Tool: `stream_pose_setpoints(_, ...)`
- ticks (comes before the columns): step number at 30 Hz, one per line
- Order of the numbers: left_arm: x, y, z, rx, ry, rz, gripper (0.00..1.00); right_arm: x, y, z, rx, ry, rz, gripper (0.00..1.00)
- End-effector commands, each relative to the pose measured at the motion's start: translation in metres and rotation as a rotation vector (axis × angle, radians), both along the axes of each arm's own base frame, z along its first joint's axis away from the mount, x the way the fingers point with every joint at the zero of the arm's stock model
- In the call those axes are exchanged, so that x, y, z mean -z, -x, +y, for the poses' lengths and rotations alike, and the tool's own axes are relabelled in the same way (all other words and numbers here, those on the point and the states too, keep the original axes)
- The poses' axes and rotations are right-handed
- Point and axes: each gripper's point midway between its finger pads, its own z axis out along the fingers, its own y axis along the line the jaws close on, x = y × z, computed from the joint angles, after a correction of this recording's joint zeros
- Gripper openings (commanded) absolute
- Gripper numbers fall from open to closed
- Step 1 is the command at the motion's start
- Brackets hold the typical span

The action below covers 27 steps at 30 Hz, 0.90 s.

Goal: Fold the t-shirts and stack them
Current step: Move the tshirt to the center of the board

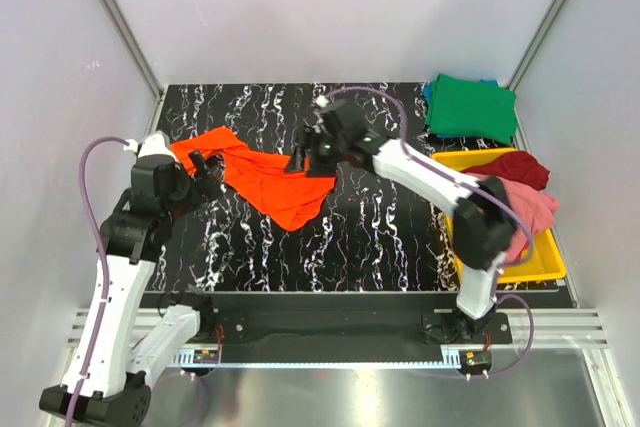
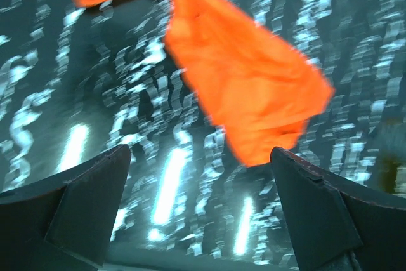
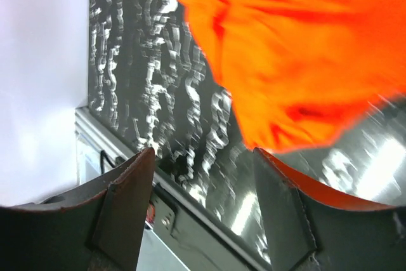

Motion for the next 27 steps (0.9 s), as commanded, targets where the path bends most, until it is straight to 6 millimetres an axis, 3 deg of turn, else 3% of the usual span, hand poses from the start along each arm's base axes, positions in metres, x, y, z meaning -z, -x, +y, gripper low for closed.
stream_pose_setpoints(1,0.008,0.012,0.025,-0.044,-0.128,0.003,0.99,0.01,-0.008,0.057,-0.11,-0.062,0.01,0.7)
stream_pose_setpoints(2,0.012,0.014,0.027,-0.05,-0.137,0.009,0.99,0.001,-0.015,0.07,-0.121,-0.087,-0.003,0.68)
stream_pose_setpoints(7,0.024,0.027,0.037,-0.093,-0.149,-0.008,0.99,0.051,-0.032,0.115,-0.17,-0.025,0.036,0.66)
stream_pose_setpoints(10,0.018,0.032,0.038,-0.105,-0.142,-0.049,0.99,0.073,-0.037,0.13,-0.179,0.007,0.06,0.64)
stream_pose_setpoints(19,0.009,0.042,0.051,-0.185,-0.132,-0.161,0.99,0.112,-0.047,0.155,-0.192,0.067,0.079,0.63)
stream_pose_setpoints(27,0.01,0.042,0.052,-0.189,-0.134,-0.172,0.99,0.139,-0.049,0.154,-0.178,0.115,0.087,0.61)
